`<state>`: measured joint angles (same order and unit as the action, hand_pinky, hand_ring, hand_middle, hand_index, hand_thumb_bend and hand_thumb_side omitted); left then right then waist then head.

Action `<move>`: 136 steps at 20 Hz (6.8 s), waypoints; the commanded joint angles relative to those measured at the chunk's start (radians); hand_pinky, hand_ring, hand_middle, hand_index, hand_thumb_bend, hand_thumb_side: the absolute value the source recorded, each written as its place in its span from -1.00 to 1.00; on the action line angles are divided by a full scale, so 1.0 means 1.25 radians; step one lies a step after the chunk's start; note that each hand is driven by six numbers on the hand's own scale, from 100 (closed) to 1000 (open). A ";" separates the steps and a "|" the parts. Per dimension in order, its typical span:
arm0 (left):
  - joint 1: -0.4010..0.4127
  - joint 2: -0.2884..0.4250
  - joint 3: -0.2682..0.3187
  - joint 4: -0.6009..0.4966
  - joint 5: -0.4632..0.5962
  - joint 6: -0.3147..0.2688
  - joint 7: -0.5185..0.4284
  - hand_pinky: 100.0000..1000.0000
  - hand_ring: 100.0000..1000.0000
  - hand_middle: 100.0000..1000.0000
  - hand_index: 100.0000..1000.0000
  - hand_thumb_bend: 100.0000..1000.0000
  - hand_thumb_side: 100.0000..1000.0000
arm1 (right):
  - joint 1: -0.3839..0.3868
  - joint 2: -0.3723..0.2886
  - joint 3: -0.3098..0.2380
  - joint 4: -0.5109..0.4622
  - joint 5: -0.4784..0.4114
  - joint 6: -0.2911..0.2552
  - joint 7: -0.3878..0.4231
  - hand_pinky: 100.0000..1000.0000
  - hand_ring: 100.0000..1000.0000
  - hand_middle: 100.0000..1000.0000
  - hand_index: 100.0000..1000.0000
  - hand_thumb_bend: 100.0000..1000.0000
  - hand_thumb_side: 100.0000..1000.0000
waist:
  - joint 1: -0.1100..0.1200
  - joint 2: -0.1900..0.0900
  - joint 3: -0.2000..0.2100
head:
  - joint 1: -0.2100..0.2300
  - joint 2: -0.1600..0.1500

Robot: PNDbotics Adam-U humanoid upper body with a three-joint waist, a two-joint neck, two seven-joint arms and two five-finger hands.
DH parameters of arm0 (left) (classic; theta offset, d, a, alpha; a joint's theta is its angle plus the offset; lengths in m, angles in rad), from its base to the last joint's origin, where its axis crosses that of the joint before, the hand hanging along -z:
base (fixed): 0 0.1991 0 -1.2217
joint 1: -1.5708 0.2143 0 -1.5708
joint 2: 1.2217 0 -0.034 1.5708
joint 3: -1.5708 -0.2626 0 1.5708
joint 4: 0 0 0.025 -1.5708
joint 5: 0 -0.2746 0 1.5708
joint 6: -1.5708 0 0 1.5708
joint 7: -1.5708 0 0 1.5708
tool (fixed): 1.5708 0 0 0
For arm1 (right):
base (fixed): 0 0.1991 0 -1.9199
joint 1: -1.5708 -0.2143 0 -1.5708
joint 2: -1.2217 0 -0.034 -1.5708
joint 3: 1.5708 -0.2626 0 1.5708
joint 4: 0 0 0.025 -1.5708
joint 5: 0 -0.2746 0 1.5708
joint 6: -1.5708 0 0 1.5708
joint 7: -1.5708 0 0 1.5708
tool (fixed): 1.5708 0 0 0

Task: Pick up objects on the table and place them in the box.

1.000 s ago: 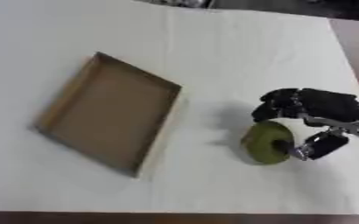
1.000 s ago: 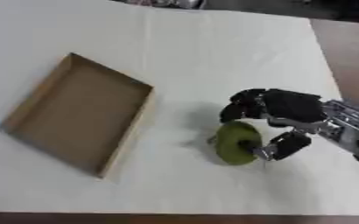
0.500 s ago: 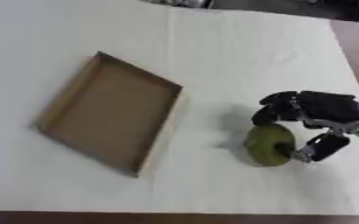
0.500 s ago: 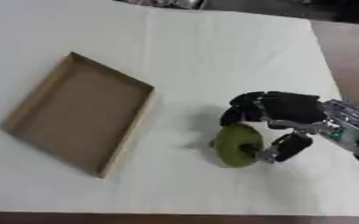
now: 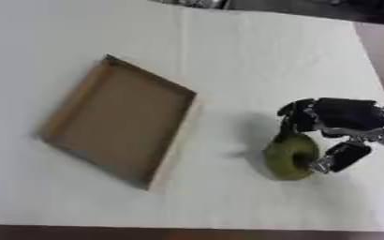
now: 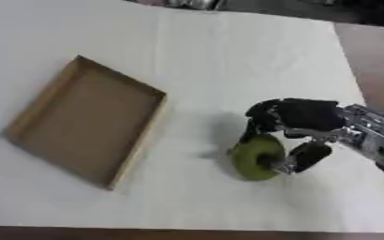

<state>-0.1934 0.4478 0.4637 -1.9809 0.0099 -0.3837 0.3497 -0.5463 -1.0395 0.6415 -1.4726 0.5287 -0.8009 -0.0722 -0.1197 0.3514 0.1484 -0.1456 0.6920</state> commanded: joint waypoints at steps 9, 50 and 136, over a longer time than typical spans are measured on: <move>-0.005 0.028 0.004 -0.015 0.003 -0.001 0.001 0.35 0.41 0.31 0.60 -1.00 0.16 | -0.008 -0.008 -0.006 0.006 -0.023 0.039 -0.018 0.58 0.15 -0.15 0.29 -1.00 -0.75 | 0.004 -0.016 -0.001 | -0.003 -0.006; 0.000 0.031 0.009 -0.015 -0.003 0.000 0.014 0.34 0.41 0.31 0.60 -1.00 0.16 | -0.080 0.004 -0.040 -0.113 0.092 0.145 -0.372 0.43 0.04 -0.18 0.06 -1.00 -0.91 | 0.001 -0.021 -0.005 | 0.014 -0.002; 0.024 -0.008 0.025 -0.015 -0.008 0.008 0.026 0.33 0.40 0.29 0.60 -1.00 0.16 | -0.276 0.400 -0.264 -0.129 0.159 0.472 -0.206 0.63 0.45 0.44 0.52 -1.00 -1.00 | 0.033 -0.021 -0.007 | 0.034 -0.004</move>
<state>-0.1636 0.4220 0.4830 -1.9809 0.0047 -0.3726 0.3761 -0.8791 -0.5082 0.3497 -1.5992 0.7373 -0.2306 -0.3124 -0.0834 0.3501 0.1380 -0.1054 0.6925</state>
